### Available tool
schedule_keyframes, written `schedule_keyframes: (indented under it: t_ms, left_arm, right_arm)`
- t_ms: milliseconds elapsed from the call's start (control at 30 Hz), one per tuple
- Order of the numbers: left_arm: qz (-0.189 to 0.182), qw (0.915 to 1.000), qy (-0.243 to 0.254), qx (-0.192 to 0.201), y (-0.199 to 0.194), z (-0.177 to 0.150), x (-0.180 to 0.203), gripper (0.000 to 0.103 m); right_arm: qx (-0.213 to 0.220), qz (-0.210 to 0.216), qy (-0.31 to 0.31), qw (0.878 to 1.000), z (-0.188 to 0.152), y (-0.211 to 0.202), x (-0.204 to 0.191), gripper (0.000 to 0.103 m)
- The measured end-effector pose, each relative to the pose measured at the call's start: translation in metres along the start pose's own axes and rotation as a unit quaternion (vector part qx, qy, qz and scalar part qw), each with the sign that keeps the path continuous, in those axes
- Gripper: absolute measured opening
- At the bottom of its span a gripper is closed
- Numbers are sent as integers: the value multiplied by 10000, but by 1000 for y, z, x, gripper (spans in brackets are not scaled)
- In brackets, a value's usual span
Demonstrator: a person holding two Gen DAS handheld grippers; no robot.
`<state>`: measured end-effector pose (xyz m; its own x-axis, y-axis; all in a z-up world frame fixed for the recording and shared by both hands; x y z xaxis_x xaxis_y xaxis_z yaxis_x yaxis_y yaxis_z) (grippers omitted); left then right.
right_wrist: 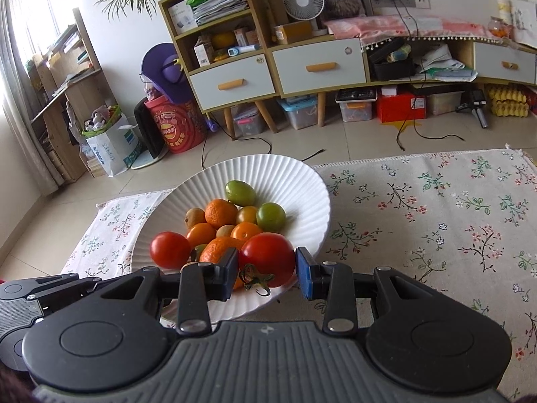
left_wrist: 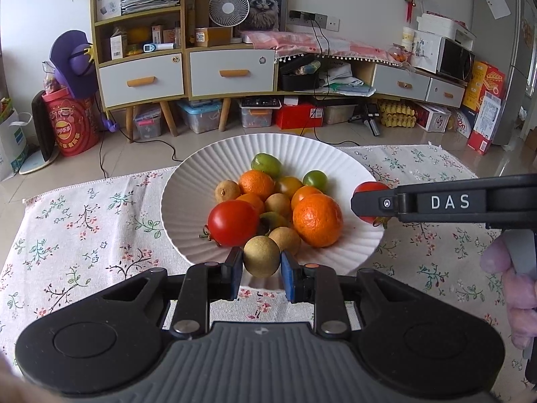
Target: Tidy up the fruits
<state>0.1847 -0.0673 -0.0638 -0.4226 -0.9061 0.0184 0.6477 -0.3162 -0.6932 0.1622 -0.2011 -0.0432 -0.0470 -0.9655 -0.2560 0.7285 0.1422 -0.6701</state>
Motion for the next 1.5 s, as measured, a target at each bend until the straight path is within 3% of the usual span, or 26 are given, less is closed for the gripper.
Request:
schedule_keyframes:
  t_ms: [333,500,833,933,1067,1200,1500]
  left_arm:
    - [-61,10000,-26,48,4,0,0,20]
    - [15,10000,-3,72,0,1,1,33]
    - [152,9997,188,9,-13,-5,0,64]
    - [232,9996,119,-123,-15,-10,-3,80]
    - [259,9993,-9,-285,-20,-18,-6,86]
    - [517,9979,-37,-389,-28,-27,-10,95]
    - [981,9934,-310,-508,-56,-36,-14,97]
  right_arm:
    - [130,133,164,9997,5,-2,2,37]
    - [183,192,154,9995,8,-6,0,51]
    - [73,130,-138,9998,1,-14,0,64]
    - [14,88,-237,9997,-3,-18,1,71]
    - [-73,-16,-427,9991,-9,-24,0,81]
    - [-145,-164,-601,9980,-15,-29,-2,90]
    - [-860,-710,-184,9936,-42,-41,-3,99]
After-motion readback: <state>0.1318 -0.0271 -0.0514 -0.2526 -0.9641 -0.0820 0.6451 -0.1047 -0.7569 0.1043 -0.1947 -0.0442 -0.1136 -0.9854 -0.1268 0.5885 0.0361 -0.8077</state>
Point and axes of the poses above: each gripper's, at about its wrist camera, not at the fingertips, and y roughly the way its jaws point, x to its right, z to its top, the point moved 8 cm from there along y, roughly the way its jaws point, and after that the axes turned 6 degrees about -x, right-handed, at the moved point
